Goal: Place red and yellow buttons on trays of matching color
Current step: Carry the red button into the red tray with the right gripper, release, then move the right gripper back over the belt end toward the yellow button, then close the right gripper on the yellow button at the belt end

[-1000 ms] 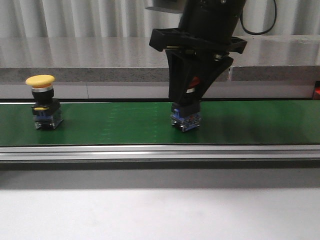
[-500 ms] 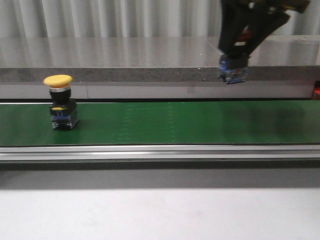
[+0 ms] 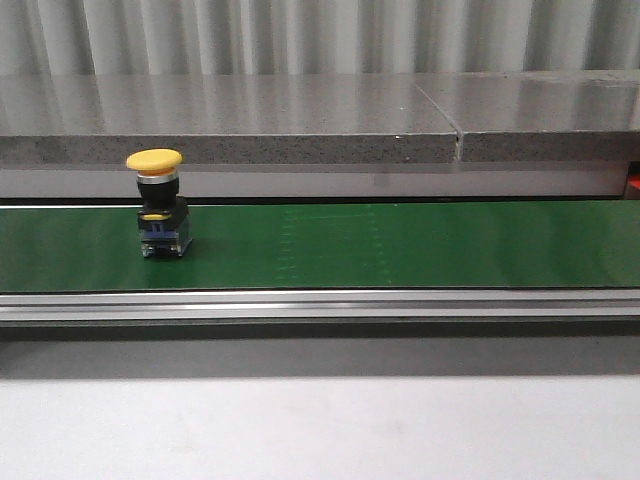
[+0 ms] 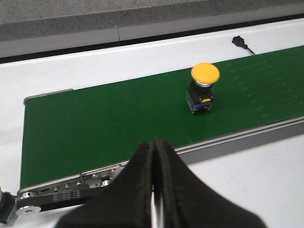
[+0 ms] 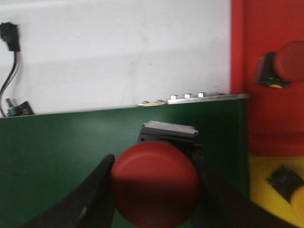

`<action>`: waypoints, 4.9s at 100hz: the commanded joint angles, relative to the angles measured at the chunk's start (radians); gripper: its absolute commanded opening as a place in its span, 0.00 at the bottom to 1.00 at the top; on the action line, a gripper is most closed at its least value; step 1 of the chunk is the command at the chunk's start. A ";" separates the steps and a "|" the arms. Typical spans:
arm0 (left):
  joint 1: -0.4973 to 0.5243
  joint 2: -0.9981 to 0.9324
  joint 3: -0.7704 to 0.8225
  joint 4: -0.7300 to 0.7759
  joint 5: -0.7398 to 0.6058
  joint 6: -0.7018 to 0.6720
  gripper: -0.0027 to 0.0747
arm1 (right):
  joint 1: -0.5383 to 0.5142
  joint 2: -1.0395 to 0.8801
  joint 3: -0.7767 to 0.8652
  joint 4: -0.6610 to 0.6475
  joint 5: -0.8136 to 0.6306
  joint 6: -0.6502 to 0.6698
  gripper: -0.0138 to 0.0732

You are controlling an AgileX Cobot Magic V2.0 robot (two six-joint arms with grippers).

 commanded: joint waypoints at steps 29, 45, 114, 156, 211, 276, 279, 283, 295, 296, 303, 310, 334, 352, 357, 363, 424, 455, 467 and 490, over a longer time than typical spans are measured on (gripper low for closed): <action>-0.009 0.001 -0.025 -0.015 -0.065 0.002 0.01 | -0.180 0.002 -0.022 -0.033 -0.017 0.002 0.30; -0.009 0.001 -0.025 -0.015 -0.065 0.002 0.01 | -0.188 0.045 -0.022 -0.056 -0.033 0.002 0.30; -0.009 0.001 -0.025 -0.015 -0.065 0.002 0.01 | -0.188 0.257 -0.022 -0.090 -0.159 0.011 0.30; -0.009 0.001 -0.025 -0.015 -0.065 0.002 0.01 | -0.188 0.262 -0.022 -0.083 -0.179 0.012 0.72; -0.009 0.001 -0.025 -0.015 -0.065 0.002 0.01 | -0.187 0.000 0.055 -0.081 -0.221 0.012 0.72; -0.009 0.001 -0.025 -0.015 -0.065 0.002 0.01 | -0.134 -0.447 0.319 -0.005 -0.287 0.012 0.72; -0.009 0.001 -0.025 -0.015 -0.065 0.002 0.01 | -0.119 -0.450 0.319 -0.003 -0.284 0.012 0.72; -0.009 0.001 -0.025 -0.015 -0.065 0.002 0.01 | -0.095 -0.455 0.319 0.000 -0.279 0.012 0.72; -0.009 0.001 -0.025 -0.015 -0.065 0.002 0.01 | -0.008 -0.456 0.319 0.000 -0.239 0.012 0.72; -0.009 0.001 -0.025 -0.015 -0.065 0.002 0.01 | -0.002 -0.455 0.319 0.000 -0.234 0.012 0.72; -0.009 0.001 -0.025 -0.015 -0.065 0.002 0.01 | 0.058 -0.454 0.319 0.000 -0.214 0.012 0.72; -0.009 0.001 -0.025 -0.015 -0.065 0.002 0.01 | 0.119 -0.446 0.319 0.000 -0.190 0.012 0.72; -0.009 0.001 -0.025 -0.015 -0.065 0.002 0.01 | 0.275 -0.382 0.314 0.000 -0.118 -0.007 0.72; -0.009 0.001 -0.025 -0.015 -0.065 0.002 0.01 | 0.357 -0.309 0.311 0.001 -0.095 -0.051 0.72; -0.009 0.001 -0.025 -0.015 -0.065 0.002 0.01 | 0.380 -0.290 0.309 0.002 -0.098 -0.051 0.72; -0.009 0.001 -0.025 -0.015 -0.065 0.002 0.01 | 0.411 -0.266 0.300 0.002 -0.093 -0.058 0.72; -0.009 0.001 -0.025 -0.015 -0.065 0.002 0.01 | 0.516 -0.013 0.134 0.041 -0.092 -0.147 0.81; -0.009 0.001 -0.025 -0.015 -0.065 0.002 0.01 | 0.516 0.019 0.123 0.044 -0.156 -0.167 0.62; -0.009 0.001 -0.025 -0.015 -0.065 0.002 0.01 | 0.516 0.017 0.123 0.046 -0.174 -0.167 0.45; -0.009 0.001 -0.025 -0.015 -0.065 0.002 0.01 | 0.511 -0.007 0.129 0.045 -0.178 -0.116 0.45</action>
